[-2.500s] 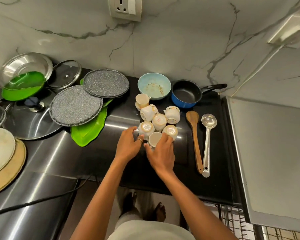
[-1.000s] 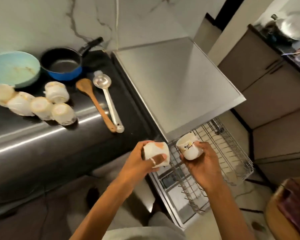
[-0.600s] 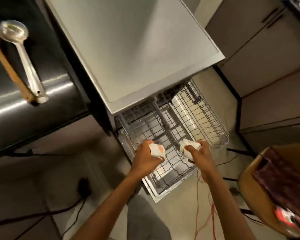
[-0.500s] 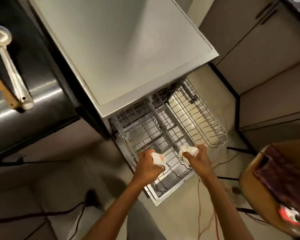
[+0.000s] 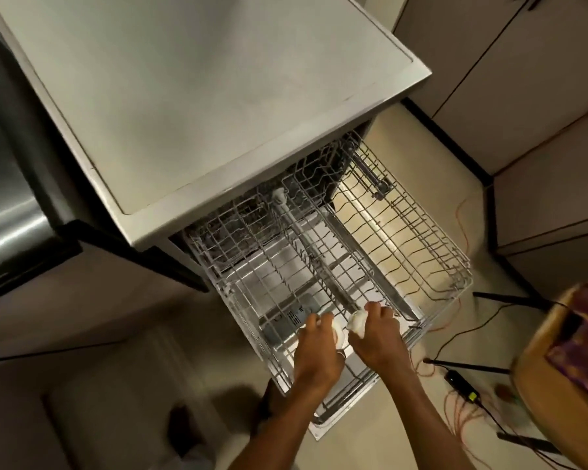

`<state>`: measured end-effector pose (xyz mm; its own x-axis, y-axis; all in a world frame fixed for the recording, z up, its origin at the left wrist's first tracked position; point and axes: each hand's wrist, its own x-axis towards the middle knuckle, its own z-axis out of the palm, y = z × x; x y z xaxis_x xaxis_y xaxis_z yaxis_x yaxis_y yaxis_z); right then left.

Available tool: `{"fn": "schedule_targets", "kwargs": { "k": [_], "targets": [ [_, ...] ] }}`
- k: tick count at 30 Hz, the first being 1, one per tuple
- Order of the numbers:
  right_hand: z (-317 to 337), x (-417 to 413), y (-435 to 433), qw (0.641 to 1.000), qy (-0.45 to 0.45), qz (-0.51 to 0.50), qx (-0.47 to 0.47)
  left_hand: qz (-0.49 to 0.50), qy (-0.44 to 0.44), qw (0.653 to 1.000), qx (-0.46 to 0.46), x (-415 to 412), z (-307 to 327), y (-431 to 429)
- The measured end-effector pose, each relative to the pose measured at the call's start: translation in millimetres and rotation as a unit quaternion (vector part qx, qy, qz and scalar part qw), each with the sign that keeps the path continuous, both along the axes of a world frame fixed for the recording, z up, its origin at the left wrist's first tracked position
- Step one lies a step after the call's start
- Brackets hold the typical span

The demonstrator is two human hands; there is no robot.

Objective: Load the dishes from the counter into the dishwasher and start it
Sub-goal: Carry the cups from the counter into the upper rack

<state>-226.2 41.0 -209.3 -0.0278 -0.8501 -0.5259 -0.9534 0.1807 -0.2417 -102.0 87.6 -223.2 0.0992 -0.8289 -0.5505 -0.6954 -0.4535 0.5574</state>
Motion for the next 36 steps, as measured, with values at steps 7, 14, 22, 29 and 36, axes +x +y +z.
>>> {"fn": "schedule_targets", "kwargs": {
  "k": [7, 14, 22, 29, 36],
  "targets": [
    [-41, -8, 7, 0.999, -0.019, -0.003, 0.031, -0.033, -0.048, 0.998, 0.021, -14, -33, 4],
    [-54, -9, -1, 1.000, -0.012, -0.012, 0.015, -0.054, -0.074, 0.995, 0.030, -16, -34, -4],
    [-53, -16, -3, 0.999, -0.013, 0.028, 0.041, -0.079, -0.062, 0.994, 0.042, -8, -29, -7],
    [-55, -17, -3, 0.998, -0.023, 0.025, 0.045, -0.089, -0.029, 0.996, -0.002, -2, -20, 10],
    [-61, -27, -2, 0.996, -0.036, 0.058, 0.061, -0.131, -0.073, 0.988, 0.024, -21, -30, 15]
  ]
}}
